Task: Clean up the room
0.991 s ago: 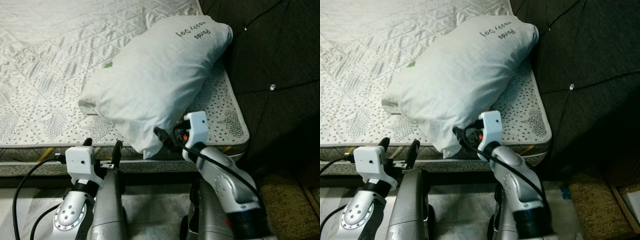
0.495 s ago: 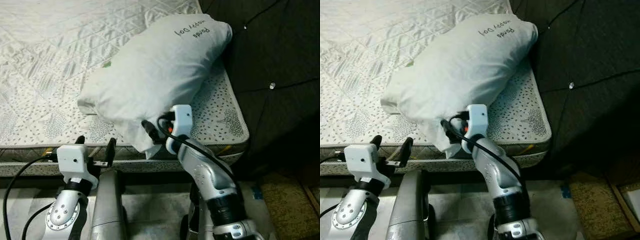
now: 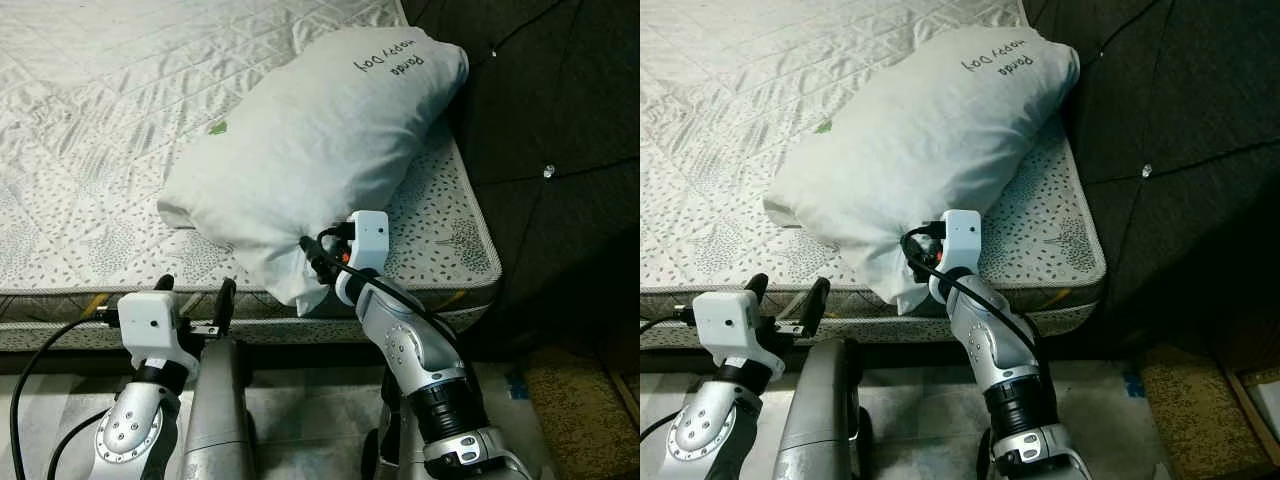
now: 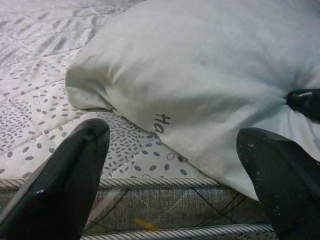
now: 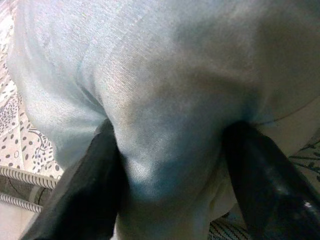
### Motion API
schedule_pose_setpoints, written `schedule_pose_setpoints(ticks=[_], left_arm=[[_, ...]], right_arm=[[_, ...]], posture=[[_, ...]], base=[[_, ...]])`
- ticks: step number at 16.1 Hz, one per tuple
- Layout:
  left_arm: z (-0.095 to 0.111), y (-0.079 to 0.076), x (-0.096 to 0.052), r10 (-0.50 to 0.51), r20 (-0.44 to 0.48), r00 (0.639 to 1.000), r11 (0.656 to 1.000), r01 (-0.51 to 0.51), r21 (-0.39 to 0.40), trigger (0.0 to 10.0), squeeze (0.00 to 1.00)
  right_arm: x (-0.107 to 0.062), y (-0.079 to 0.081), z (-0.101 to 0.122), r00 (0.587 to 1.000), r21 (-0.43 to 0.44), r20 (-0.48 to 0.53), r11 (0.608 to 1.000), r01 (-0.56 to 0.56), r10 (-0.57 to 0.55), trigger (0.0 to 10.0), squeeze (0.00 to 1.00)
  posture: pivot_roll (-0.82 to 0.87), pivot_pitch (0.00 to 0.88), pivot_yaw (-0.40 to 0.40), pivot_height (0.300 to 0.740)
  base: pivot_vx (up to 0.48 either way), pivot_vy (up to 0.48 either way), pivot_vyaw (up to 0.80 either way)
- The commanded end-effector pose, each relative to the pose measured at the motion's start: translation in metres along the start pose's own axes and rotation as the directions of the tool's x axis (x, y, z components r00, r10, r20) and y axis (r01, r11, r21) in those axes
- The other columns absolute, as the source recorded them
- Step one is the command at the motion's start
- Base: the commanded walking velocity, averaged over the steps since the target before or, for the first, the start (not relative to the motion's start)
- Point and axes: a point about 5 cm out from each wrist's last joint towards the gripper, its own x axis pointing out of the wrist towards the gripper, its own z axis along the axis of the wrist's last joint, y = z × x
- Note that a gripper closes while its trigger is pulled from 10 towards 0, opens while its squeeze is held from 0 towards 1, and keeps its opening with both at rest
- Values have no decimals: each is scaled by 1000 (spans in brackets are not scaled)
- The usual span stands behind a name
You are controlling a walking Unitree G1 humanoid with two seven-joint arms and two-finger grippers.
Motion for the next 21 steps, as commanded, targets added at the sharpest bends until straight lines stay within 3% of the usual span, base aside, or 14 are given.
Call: schedule_pose_setpoints(ticks=[1,10,12,15,16,17,18,21], left_arm=[[0,4,-1,7,-7,1000,1000,-7,12,10000,0],[0,1,5,11,6,1000,1000,-11,8,10000,0],[0,1,5,12,7,1000,1000,-13,8,10000,0],[0,1,6,16,11,1000,1000,-16,6,10000,0],[0,1,5,18,10,1000,1000,-18,6,10000,0],[-1,1,5,18,10,1000,1000,-18,6,10000,0],[-1,1,5,19,10,1000,1000,-19,6,10000,0],[-1,1,5,20,12,1000,1000,-20,7,10000,0]], right_arm=[[11,41,16,995,59,51,994,-91,88,0,0],[17,22,23,995,15,92,999,-44,42,0,0],[20,12,32,991,-80,128,997,-23,34,0,0],[26,-20,53,983,-127,172,988,92,-69,0,0],[26,-40,72,973,-143,202,979,144,-114,0,0],[24,-50,85,964,-151,227,973,174,-137,0,0],[20,-69,108,940,-162,280,956,245,-194,0,0],[4,-110,140,887,-207,347,897,390,-306,0,0]], posture=[[180,226,-5,543],[171,216,-19,543],[171,216,-19,543],[172,206,-28,543],[174,203,-29,543],[176,201,-30,543],[176,201,-30,543],[176,201,-30,543]], base=[[0,0,0],[0,0,0],[0,0,0],[0,0,0],[0,0,0],[0,0,0],[0,0,0],[0,0,0]])
